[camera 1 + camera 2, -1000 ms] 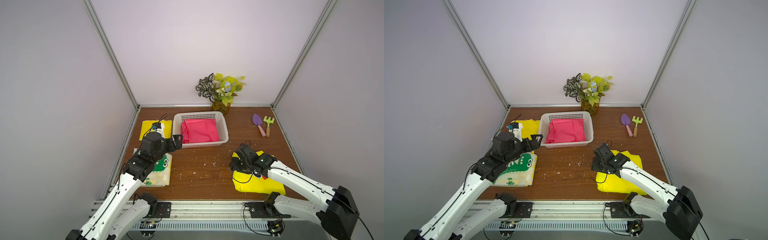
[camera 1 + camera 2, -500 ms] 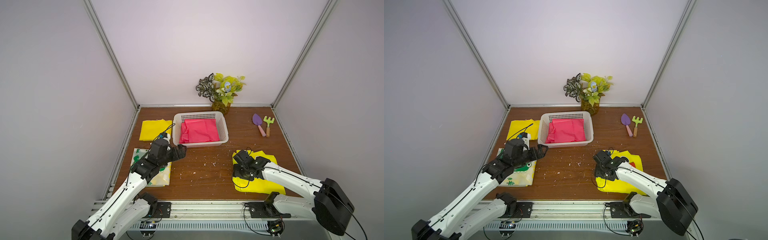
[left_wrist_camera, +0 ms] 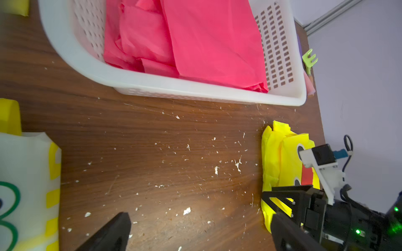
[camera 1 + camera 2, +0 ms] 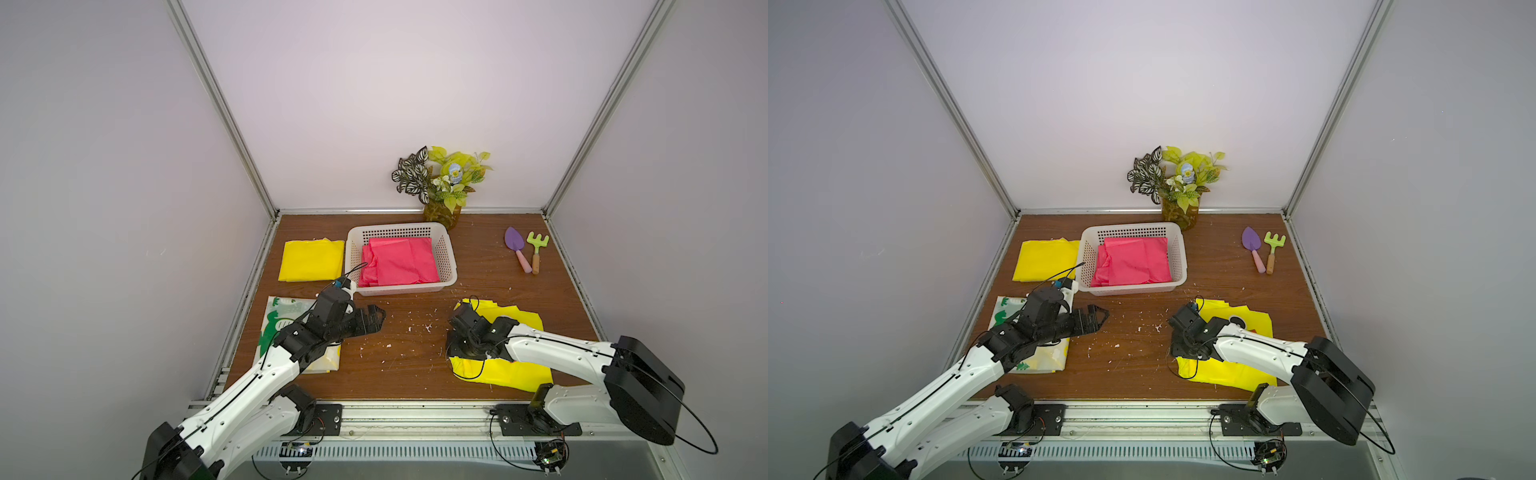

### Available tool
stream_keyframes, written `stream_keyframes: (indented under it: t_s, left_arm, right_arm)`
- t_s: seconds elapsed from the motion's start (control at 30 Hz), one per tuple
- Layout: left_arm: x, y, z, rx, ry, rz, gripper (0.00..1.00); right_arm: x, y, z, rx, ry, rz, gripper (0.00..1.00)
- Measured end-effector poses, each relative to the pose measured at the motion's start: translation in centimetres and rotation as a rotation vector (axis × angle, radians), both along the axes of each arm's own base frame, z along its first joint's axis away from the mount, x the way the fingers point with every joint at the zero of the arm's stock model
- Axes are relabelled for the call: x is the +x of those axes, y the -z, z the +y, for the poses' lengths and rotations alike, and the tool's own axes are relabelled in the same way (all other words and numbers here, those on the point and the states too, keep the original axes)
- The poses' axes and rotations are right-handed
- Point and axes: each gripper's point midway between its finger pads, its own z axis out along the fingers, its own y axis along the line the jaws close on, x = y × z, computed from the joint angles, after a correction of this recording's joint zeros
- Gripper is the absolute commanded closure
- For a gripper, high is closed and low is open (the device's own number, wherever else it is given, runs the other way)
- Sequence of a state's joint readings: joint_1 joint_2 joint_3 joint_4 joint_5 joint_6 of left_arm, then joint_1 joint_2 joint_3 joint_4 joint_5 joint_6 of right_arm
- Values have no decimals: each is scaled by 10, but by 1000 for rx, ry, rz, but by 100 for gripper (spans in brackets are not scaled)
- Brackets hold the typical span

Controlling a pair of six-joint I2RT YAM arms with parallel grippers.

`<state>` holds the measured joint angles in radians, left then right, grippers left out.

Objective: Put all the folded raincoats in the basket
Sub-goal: Move the raincoat to the center of the board.

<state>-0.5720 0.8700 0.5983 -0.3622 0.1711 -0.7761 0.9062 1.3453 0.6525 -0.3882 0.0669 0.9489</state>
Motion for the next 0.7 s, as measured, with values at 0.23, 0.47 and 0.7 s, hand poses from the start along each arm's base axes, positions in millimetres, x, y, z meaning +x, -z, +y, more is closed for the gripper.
stream_keyframes:
  t_s: [0.23,0.47,0.7]
  left_arm:
    - [3,4,-6,-6,-8,14,0]
    - [-2,14,-20,7,32,41,0]
    - [-10,10,-38,-18,78,29,0]
  right_arm:
    - [17,-42,35,61,-30,-41,49]
    - [44,-78,-6,133,116,-136,63]
    - [15,-17,-61,-15,168,-5,63]
